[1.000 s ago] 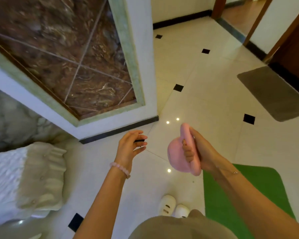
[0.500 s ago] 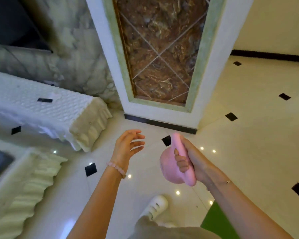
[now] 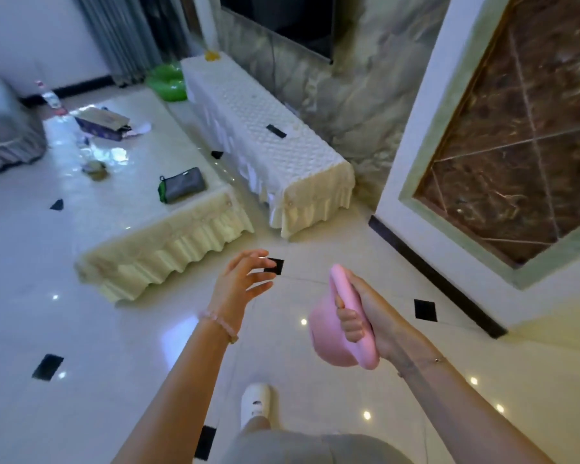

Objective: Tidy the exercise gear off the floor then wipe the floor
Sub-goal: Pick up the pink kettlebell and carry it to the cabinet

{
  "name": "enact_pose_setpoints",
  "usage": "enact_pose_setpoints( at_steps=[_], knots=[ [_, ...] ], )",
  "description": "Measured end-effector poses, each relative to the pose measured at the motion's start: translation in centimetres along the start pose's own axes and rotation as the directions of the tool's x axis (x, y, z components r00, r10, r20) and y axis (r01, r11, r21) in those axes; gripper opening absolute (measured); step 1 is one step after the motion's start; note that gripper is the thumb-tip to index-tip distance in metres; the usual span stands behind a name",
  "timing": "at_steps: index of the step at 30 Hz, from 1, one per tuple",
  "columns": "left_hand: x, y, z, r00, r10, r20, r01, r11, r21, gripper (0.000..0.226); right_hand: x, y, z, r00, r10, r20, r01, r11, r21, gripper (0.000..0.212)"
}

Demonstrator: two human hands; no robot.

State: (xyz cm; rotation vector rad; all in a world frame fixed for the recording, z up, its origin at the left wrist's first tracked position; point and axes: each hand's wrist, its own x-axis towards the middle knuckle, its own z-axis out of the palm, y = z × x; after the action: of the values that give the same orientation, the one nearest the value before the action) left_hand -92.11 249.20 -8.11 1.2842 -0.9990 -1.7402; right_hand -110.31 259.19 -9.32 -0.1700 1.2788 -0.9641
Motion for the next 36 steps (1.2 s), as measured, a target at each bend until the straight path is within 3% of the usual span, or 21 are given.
enact_pose_setpoints(
  at_steps=[14,21,36],
  knots=[
    [3.9,7.8,-26.7,0.938,0.074,-0.339,-0.127,0.982,-0.137,0.017,13.4,-1.0,26.9,0.967,0.173,0.189,-0.099,0.933,-0.347,0.052],
    [5.2,11.0,-38.5,0.856,0.085,-0.509,-0.204,0.962,-0.181,0.019,19.0,-0.8,40.8,0.928,0.216,0.305,-0.060,0.892,-0.448,0.053],
    [15.3,18.1,-60.8,0.669,-0.024,-0.743,-0.237,0.941,-0.243,0.019,37.1,-0.9,68.7,0.832,0.460,0.310,-0.194,0.765,-0.615,0.052]
  ],
)
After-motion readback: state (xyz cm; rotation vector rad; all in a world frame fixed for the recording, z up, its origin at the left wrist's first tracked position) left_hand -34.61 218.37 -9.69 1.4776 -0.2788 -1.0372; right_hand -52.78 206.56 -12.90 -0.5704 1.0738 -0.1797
